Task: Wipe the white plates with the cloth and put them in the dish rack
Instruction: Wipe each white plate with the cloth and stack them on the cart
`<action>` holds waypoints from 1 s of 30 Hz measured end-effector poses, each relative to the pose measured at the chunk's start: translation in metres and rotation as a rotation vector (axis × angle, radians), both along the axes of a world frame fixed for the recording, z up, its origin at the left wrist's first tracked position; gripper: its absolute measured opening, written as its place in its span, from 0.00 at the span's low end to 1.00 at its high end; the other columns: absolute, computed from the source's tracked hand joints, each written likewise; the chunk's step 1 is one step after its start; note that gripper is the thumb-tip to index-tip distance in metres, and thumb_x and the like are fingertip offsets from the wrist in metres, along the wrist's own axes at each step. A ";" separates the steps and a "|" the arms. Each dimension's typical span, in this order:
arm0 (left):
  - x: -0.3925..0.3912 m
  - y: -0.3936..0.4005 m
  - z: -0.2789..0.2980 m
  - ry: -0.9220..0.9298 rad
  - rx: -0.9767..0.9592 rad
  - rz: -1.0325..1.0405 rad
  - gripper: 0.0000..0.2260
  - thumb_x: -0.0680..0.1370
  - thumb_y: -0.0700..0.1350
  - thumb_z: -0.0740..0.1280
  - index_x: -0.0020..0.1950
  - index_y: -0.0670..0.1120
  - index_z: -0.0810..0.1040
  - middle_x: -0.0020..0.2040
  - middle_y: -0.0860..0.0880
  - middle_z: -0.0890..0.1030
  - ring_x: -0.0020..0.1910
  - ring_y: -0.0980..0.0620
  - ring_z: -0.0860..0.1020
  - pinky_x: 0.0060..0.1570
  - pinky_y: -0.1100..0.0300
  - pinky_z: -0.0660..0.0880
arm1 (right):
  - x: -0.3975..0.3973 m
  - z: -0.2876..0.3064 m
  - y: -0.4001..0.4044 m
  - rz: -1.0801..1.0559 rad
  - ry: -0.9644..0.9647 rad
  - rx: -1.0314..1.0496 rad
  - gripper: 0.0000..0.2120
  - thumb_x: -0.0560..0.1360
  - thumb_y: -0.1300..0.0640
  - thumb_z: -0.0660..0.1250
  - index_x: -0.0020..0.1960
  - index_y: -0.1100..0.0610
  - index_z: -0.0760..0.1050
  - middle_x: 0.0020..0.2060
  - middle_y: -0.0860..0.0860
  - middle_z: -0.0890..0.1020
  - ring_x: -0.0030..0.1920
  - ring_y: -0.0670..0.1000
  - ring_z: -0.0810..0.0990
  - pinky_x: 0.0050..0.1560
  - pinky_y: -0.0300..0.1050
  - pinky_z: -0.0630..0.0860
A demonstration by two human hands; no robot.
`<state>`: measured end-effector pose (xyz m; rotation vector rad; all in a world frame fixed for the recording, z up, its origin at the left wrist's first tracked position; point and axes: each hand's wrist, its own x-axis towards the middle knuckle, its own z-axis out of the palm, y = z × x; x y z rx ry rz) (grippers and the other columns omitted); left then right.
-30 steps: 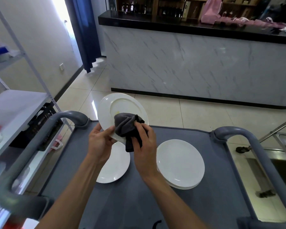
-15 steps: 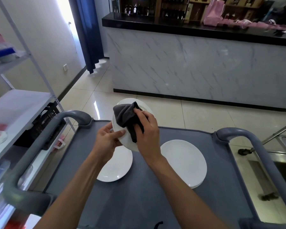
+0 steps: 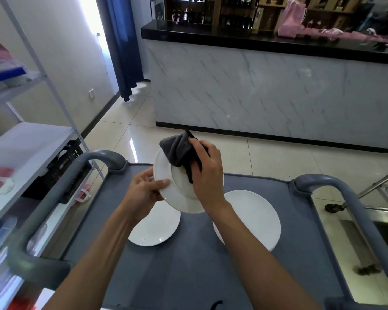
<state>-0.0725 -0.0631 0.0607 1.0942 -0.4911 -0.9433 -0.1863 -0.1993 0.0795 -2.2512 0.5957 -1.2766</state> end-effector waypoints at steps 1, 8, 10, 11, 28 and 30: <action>0.000 0.001 -0.002 0.009 -0.013 0.000 0.20 0.71 0.33 0.71 0.63 0.40 0.81 0.55 0.37 0.83 0.49 0.40 0.83 0.44 0.47 0.82 | 0.000 0.000 -0.002 0.002 0.012 0.010 0.19 0.80 0.66 0.64 0.69 0.58 0.76 0.61 0.55 0.77 0.60 0.56 0.75 0.63 0.39 0.70; -0.004 0.004 -0.012 0.063 0.009 0.058 0.20 0.71 0.33 0.69 0.63 0.37 0.79 0.54 0.36 0.82 0.48 0.39 0.82 0.44 0.46 0.82 | -0.002 0.002 -0.018 -0.031 0.006 0.129 0.18 0.81 0.65 0.62 0.70 0.57 0.75 0.60 0.52 0.77 0.59 0.54 0.75 0.61 0.44 0.73; -0.007 0.004 -0.012 0.082 0.001 0.087 0.20 0.71 0.33 0.69 0.63 0.36 0.79 0.52 0.37 0.83 0.46 0.41 0.83 0.41 0.48 0.82 | -0.004 0.003 -0.023 -0.059 -0.011 0.168 0.18 0.81 0.64 0.62 0.70 0.56 0.75 0.60 0.52 0.77 0.58 0.54 0.75 0.60 0.45 0.74; -0.008 0.003 -0.012 0.093 -0.007 0.101 0.19 0.70 0.33 0.68 0.62 0.36 0.80 0.51 0.38 0.84 0.46 0.42 0.83 0.40 0.49 0.82 | -0.006 0.003 -0.024 -0.068 -0.012 0.172 0.18 0.81 0.65 0.62 0.70 0.57 0.75 0.60 0.52 0.77 0.58 0.54 0.76 0.60 0.45 0.74; -0.049 -0.042 -0.007 -0.046 0.076 0.087 0.17 0.70 0.39 0.72 0.59 0.42 0.82 0.51 0.39 0.85 0.46 0.41 0.83 0.40 0.49 0.82 | -0.091 -0.030 -0.054 -0.145 0.050 0.247 0.19 0.80 0.69 0.62 0.69 0.57 0.75 0.59 0.54 0.78 0.58 0.54 0.77 0.60 0.49 0.77; -0.059 -0.053 -0.005 -0.095 0.076 0.073 0.16 0.71 0.41 0.72 0.59 0.44 0.83 0.51 0.39 0.85 0.46 0.42 0.84 0.41 0.48 0.83 | -0.105 -0.030 -0.058 -0.167 0.041 0.251 0.18 0.81 0.67 0.63 0.69 0.57 0.75 0.60 0.53 0.78 0.59 0.53 0.77 0.61 0.45 0.77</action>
